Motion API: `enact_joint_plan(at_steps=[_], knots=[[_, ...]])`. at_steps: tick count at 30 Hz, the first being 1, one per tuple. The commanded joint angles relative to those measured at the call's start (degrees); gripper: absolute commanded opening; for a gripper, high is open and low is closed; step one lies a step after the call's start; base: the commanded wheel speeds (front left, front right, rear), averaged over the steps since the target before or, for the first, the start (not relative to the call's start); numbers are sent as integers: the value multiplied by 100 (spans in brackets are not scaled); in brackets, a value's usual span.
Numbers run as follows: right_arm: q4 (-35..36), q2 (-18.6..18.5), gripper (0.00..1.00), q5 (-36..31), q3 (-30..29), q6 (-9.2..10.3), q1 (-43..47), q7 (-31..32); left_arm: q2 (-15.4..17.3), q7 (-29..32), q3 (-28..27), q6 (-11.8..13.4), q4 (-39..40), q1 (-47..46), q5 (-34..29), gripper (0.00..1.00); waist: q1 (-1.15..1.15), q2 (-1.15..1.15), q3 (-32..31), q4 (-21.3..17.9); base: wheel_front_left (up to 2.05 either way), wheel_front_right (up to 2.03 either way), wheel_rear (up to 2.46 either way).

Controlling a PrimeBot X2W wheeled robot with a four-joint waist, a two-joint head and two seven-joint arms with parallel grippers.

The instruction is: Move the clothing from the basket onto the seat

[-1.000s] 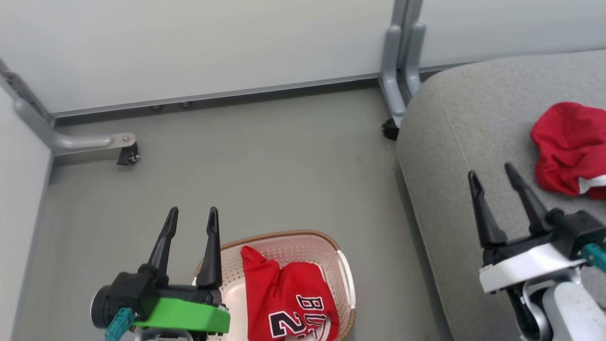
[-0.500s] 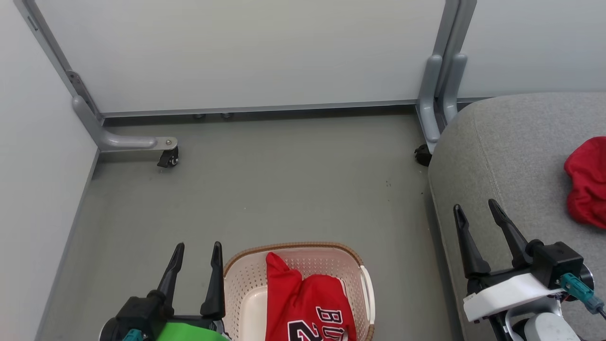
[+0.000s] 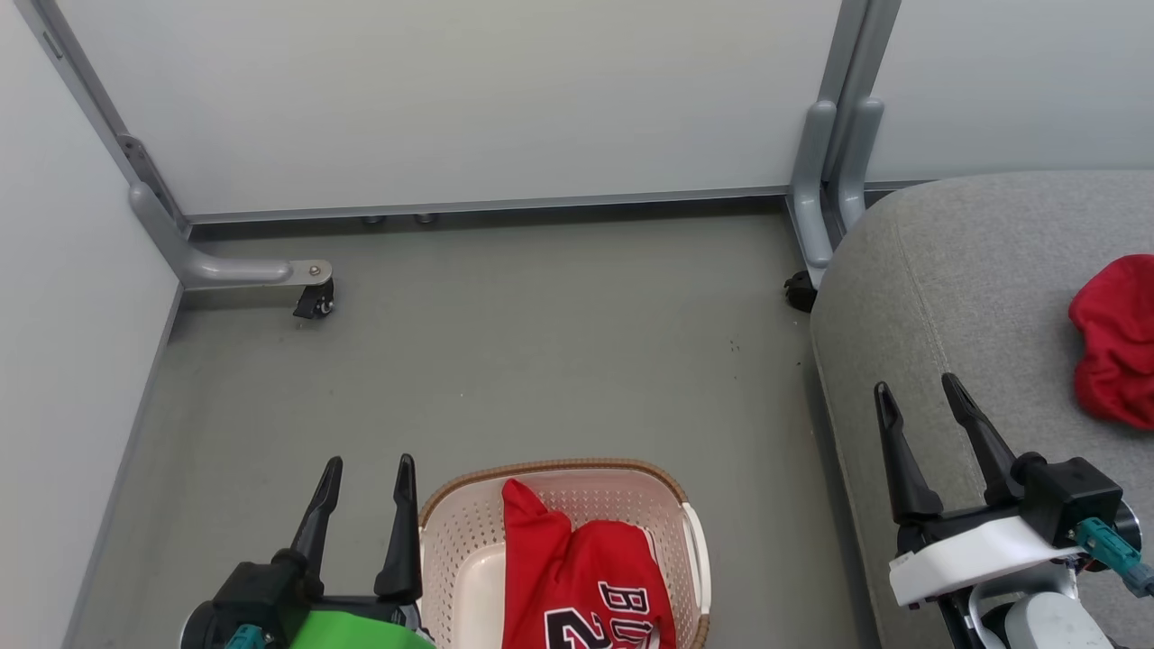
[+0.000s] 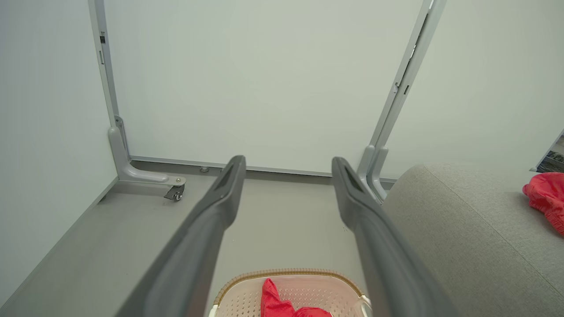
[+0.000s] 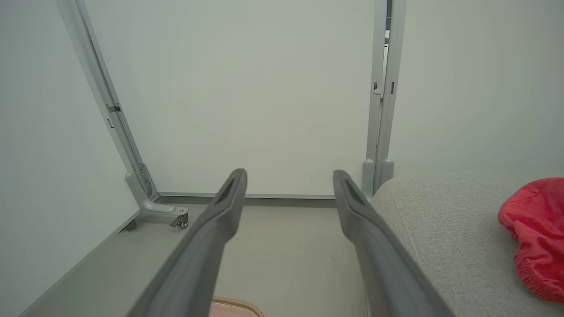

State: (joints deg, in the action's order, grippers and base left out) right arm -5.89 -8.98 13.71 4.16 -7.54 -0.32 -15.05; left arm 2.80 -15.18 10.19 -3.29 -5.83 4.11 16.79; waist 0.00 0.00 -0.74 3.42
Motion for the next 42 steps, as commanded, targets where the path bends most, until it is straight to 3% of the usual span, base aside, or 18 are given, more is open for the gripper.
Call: enact_joint_plan(at_steps=[1,21,30,35,42], knots=[[2,7,100,-31,-35,10,41,-18,18,6,-20,-27,17,-32,-54,100,0,0,4,-8,0,0,0],[-8,-82,100,2,-161,10,-25,-18,18,6,28,-14,-73,-150,-103,100,0,0,315,-41,0,0,0],[283,-323,100,-17,-256,10,-536,-18,19,6,334,-16,-503,-903,-190,100,0,0,1642,-162,0,0,0],[440,-528,100,-76,-104,10,-972,-18,19,5,725,-188,-1313,-1611,-485,100,0,0,2585,-355,0,0,0],[741,-366,100,38,-175,10,-1328,-18,25,6,1064,-353,-2524,-2601,-904,100,0,0,3619,-766,0,0,0]])
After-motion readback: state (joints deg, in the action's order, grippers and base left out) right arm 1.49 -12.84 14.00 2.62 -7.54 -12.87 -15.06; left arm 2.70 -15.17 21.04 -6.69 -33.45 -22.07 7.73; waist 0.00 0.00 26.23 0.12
